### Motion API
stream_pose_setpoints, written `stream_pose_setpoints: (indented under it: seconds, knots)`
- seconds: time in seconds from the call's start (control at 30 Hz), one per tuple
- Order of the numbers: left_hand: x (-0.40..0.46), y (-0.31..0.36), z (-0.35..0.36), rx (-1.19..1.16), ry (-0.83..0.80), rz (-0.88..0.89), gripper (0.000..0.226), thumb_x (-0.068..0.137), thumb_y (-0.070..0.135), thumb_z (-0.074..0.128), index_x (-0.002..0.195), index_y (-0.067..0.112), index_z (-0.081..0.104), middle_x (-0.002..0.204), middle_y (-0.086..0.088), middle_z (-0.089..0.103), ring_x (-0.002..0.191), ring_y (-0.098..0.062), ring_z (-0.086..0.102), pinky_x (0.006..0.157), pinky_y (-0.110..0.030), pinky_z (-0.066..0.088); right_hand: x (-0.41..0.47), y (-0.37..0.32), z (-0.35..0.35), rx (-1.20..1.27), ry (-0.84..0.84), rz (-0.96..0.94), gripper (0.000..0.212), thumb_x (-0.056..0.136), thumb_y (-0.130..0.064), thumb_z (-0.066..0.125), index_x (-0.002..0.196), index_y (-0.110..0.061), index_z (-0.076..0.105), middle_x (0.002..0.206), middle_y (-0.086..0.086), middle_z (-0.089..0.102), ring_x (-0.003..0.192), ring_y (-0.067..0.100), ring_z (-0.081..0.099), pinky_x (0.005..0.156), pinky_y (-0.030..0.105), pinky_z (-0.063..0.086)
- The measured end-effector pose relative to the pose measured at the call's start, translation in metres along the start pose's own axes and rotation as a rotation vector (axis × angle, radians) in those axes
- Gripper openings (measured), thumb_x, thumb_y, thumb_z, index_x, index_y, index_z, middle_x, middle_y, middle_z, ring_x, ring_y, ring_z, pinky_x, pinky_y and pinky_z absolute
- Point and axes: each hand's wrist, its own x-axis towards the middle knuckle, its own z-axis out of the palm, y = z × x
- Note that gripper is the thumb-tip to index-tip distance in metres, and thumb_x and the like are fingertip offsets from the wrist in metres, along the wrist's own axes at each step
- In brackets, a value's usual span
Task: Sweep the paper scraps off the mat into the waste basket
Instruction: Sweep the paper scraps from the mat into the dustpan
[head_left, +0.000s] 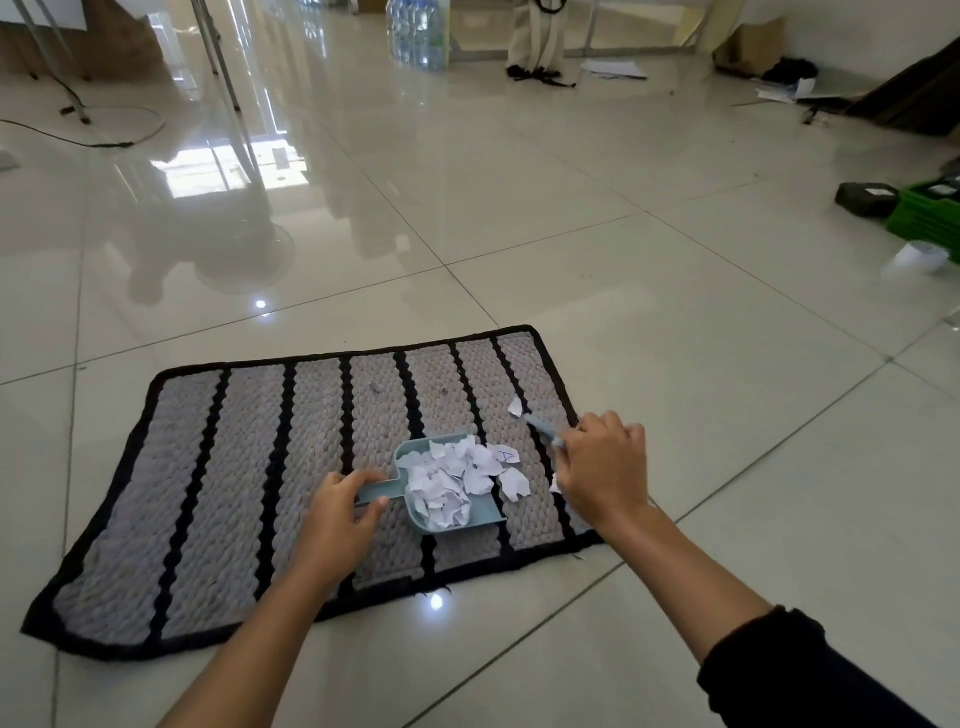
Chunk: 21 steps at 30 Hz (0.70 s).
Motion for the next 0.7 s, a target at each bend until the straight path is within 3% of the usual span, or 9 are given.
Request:
stream_pose_setpoints:
  seconds: [0.13, 0.27, 0.43, 0.57, 0.7]
  knots:
    - [-0.002, 0.004, 0.008, -0.002, 0.009, -0.021, 0.026, 0.085, 0.016, 0.058, 0.111, 0.014, 0.058, 0.099, -0.007, 0.049, 0.086, -0.021, 0.054, 0.076, -0.031, 0.045, 0.005, -0.018, -0.009, 0.174, 0.009, -0.032, 0.03, 0.089, -0.022, 0.048, 0.062, -0.014, 0.056, 0.062, -0.001, 0.048, 0.063, 0.019, 0.044, 0.064, 0.032, 0.033]
    - [-0.003, 0.006, 0.009, 0.016, 0.018, -0.024, 0.026, 0.085, 0.017, 0.058, 0.11, 0.015, 0.059, 0.098, -0.007, 0.05, 0.085, -0.023, 0.055, 0.077, -0.035, 0.048, 0.015, -0.005, -0.019, 0.122, 0.035, 0.055, 0.035, 0.086, -0.02, 0.049, 0.053, -0.018, 0.04, 0.055, -0.002, 0.043, 0.058, 0.02, 0.042, 0.065, 0.035, 0.038]
    - [-0.003, 0.007, 0.01, 0.013, 0.031, 0.002, 0.025, 0.085, 0.016, 0.058, 0.109, 0.013, 0.06, 0.099, -0.007, 0.05, 0.085, -0.021, 0.053, 0.074, -0.029, 0.042, 0.005, -0.014, -0.01, 0.146, -0.034, 0.068, 0.037, 0.089, -0.023, 0.047, 0.053, -0.018, 0.045, 0.047, -0.008, 0.03, 0.052, 0.015, 0.038, 0.064, 0.03, 0.033]
    - [-0.004, 0.01, 0.012, 0.028, 0.07, 0.012, 0.021, 0.085, 0.016, 0.058, 0.106, 0.012, 0.059, 0.097, -0.008, 0.049, 0.081, -0.02, 0.049, 0.062, -0.023, 0.035, 0.014, -0.044, -0.007, 0.304, -0.072, -0.088, 0.045, 0.09, -0.023, 0.046, 0.048, -0.023, 0.031, 0.047, -0.009, 0.03, 0.047, 0.007, 0.028, 0.063, 0.025, 0.026]
    - [-0.003, 0.01, 0.014, -0.002, 0.113, -0.027, 0.022, 0.086, 0.017, 0.056, 0.108, 0.011, 0.058, 0.099, -0.008, 0.048, 0.086, -0.022, 0.05, 0.072, -0.029, 0.039, 0.037, -0.036, -0.01, 0.326, 0.003, -0.058, 0.041, 0.087, -0.019, 0.049, 0.049, -0.023, 0.034, 0.049, -0.007, 0.034, 0.05, 0.011, 0.034, 0.063, 0.026, 0.031]
